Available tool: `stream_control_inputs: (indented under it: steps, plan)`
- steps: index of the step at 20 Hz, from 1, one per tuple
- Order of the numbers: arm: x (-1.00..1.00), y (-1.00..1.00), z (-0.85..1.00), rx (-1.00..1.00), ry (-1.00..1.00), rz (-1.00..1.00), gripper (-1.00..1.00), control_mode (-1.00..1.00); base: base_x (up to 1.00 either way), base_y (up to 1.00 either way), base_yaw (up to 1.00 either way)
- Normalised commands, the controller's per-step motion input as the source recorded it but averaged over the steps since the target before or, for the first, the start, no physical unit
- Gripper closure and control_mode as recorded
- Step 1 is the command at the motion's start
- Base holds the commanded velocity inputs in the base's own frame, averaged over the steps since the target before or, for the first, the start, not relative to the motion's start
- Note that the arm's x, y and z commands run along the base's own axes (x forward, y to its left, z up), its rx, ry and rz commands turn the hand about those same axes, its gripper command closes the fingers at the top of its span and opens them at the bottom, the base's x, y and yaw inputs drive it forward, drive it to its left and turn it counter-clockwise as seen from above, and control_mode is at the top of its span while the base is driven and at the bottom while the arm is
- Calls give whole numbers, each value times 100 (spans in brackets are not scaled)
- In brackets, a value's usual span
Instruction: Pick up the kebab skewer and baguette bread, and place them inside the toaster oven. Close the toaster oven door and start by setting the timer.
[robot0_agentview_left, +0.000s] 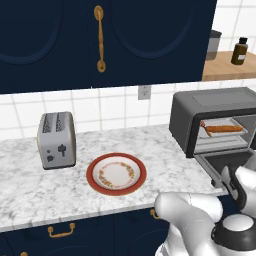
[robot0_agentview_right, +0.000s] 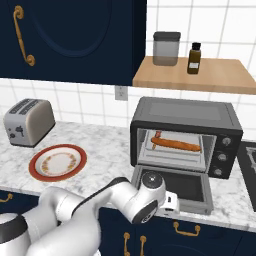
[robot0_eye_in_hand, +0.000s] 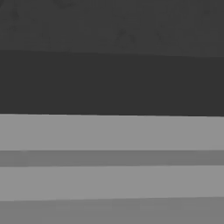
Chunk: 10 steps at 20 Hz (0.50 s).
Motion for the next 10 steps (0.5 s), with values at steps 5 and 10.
stream_control_inputs:
  steps: [5,10]
  plan:
    - [94,47,47,0,-30,-8,-100,-100,0,0,0]
    - [99,49,55,0,-28,-9,-100,-100,0,0,0]
